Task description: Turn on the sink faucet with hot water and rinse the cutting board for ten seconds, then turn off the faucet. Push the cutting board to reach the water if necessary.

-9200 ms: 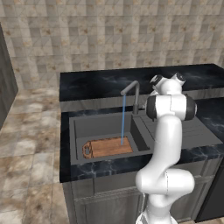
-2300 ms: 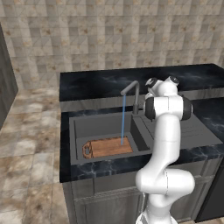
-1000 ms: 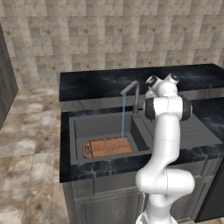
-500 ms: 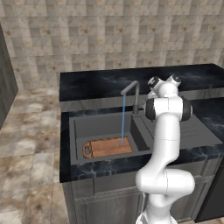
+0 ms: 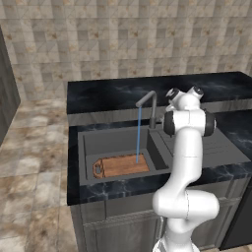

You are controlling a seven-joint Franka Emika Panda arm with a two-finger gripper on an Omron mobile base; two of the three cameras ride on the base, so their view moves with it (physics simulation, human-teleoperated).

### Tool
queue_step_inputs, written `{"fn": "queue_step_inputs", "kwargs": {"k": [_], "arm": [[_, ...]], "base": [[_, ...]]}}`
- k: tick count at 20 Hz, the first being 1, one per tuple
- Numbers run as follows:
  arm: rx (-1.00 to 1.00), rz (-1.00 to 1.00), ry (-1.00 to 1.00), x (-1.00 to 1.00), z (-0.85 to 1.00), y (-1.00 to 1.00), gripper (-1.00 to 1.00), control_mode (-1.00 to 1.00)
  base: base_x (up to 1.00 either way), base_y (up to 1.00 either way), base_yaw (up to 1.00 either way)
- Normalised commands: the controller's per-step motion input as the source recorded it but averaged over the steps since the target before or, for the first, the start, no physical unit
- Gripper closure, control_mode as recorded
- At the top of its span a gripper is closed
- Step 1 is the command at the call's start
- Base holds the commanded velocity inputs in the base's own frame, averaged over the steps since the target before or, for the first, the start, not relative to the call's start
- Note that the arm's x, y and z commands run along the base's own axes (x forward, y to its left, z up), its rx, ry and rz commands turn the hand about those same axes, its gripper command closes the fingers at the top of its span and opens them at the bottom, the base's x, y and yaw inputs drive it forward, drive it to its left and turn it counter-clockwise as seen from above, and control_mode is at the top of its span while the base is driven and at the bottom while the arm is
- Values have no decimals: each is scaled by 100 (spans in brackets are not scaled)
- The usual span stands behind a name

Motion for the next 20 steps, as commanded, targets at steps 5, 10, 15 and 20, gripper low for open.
{"fn": "queue_step_inputs", "kwargs": {"k": [5, 10, 15, 20], "arm": [[0, 0, 0, 0, -11, 21, -100, -100], [0, 0, 0, 0, -7, 29, -100, -100], [0, 0, 0, 0, -6, 34, -100, -100], [0, 0, 0, 0, -2, 33, -100, -100]], "base": [[0, 0, 0], [0, 0, 0], [0, 0, 0], [0, 0, 0]]}}
